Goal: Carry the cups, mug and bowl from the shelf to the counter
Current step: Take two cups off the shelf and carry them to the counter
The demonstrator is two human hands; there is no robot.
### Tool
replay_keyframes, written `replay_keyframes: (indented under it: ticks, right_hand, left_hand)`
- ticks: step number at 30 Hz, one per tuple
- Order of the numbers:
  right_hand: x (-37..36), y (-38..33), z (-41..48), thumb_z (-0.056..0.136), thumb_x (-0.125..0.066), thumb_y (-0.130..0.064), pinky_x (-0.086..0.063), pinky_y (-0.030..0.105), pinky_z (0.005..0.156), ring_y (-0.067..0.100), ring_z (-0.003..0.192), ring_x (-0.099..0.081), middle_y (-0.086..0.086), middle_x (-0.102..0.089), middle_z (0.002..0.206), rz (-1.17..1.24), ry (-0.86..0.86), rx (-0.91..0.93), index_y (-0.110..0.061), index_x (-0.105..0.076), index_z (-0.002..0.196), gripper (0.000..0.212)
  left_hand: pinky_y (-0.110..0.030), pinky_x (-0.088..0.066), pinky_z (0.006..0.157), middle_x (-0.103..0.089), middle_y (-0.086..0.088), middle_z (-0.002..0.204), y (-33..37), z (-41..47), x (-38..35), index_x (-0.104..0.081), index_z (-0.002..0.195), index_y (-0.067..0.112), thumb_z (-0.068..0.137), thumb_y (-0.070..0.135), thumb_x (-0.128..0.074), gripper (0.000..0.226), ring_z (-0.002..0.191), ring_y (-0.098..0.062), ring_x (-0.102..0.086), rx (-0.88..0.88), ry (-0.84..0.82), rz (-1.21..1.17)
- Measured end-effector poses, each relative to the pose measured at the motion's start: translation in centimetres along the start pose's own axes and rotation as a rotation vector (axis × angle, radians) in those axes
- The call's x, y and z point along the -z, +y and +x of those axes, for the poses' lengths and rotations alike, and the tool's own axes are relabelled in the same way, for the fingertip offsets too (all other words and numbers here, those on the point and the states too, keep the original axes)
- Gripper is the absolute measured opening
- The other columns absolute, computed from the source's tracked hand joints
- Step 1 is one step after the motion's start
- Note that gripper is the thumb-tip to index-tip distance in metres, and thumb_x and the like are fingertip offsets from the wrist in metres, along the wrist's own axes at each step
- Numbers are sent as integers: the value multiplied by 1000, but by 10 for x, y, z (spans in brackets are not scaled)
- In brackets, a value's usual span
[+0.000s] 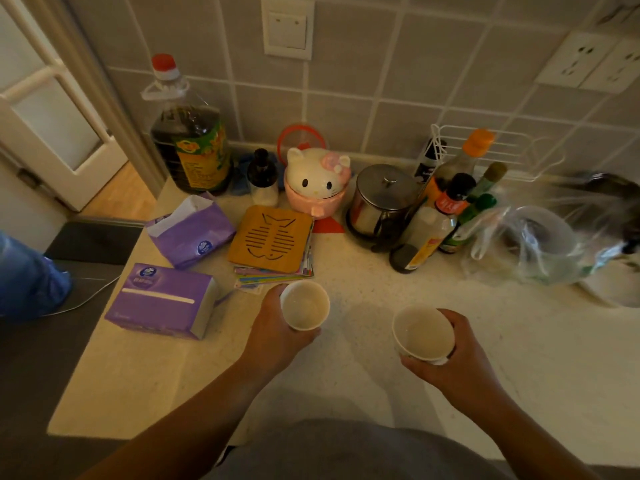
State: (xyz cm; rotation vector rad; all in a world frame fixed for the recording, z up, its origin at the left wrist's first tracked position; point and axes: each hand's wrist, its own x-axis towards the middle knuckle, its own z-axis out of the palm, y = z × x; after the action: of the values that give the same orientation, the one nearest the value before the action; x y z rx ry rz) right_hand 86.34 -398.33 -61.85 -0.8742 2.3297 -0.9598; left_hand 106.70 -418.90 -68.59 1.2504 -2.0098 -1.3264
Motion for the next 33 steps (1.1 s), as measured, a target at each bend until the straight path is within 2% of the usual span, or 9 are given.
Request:
replay_keyframes:
  ticks: [6, 10, 12, 14, 16, 18, 21, 29, 33]
  right_hand:
    - [0, 5, 9, 47, -89, -50, -44, 18, 70, 4, 94, -54, -28, -49, 106, -38, -22, 23, -46, -33, 122, 94]
    - [-9, 7, 17, 49, -89, -48, -45, 18, 72, 7, 100, -51, -27, -47, 105, -28, -28, 21, -49, -30, 120, 92]
    - [-16, 10, 21, 50, -89, -47, -47, 24, 77, 9, 103, -51, -21, -47, 110, -28, -29, 15, -48, -30, 122, 93]
    - [-23, 13, 26, 51, -90, -47, -47, 28, 78, 9, 104, -51, -18, -46, 113, -31, -25, 10, -49, -28, 123, 95]
    - [-31, 15, 30, 51, -90, -47, -45, 28, 78, 8, 103, -49, -19, -45, 114, -33, -22, 25, -54, -25, 120, 94]
    - [-37, 17, 36, 52, -89, -46, -44, 27, 77, 7, 103, -48, -20, -43, 115, -44, -23, 42, -52, -27, 122, 94]
    - [-44, 19, 44, 52, -90, -46, -42, 26, 76, 7, 103, -47, -21, -42, 115, -65, -33, 39, -43, -30, 127, 96]
    - [-51, 21, 56, 54, -91, -41, -47, 34, 82, 8, 104, -44, -17, -41, 115, -50, -84, 27, -41, -28, 128, 97]
    - [-54, 23, 59, 53, -90, -41, -43, 29, 78, 6, 103, -45, -19, -42, 114, -15, -100, 53, -43, -30, 126, 95]
  left_hand:
    - [-36, -48, 92, -53, 13, 121, 3, 2, 1, -38, 122, 45, 53, 36, -92, 88, 109, -10, -53, -17, 24, 36]
    - [-43, -47, 99, -55, 0, 132, -5, -3, 6, -38, 138, 24, 52, 56, -87, 104, 119, -20, -53, -20, 24, 258]
    - [-46, -40, 107, -49, -7, 143, -15, -10, 13, -33, 144, 15, 57, 67, -77, 111, 130, -26, -45, -31, 38, 496]
    - [-49, -28, 115, -37, -9, 153, -26, -20, 19, -29, 148, 17, 62, 78, -61, 111, 142, -29, -30, -31, -3, 689]
    - [-51, -14, 119, -18, -8, 161, -36, -30, 24, -19, 152, 23, 67, 84, -47, 109, 149, -30, -11, 5, -63, 771]
    - [-51, -7, 120, -5, -6, 164, -43, -37, 27, -10, 154, 26, 70, 86, -36, 106, 150, -28, -1, 26, -102, 817]
    - [-50, -4, 121, 3, -5, 164, -43, -40, 29, -2, 154, 27, 71, 87, -29, 105, 150, -26, 5, 31, -141, 847]
    - [-50, -5, 120, 1, -5, 164, -39, -40, 28, -4, 155, 26, 73, 85, -32, 104, 150, -26, 3, 55, -155, 889]
    - [-49, -4, 121, 5, -3, 164, -42, -43, 27, 0, 154, 28, 72, 87, -28, 104, 150, -24, 7, 83, -157, 903]
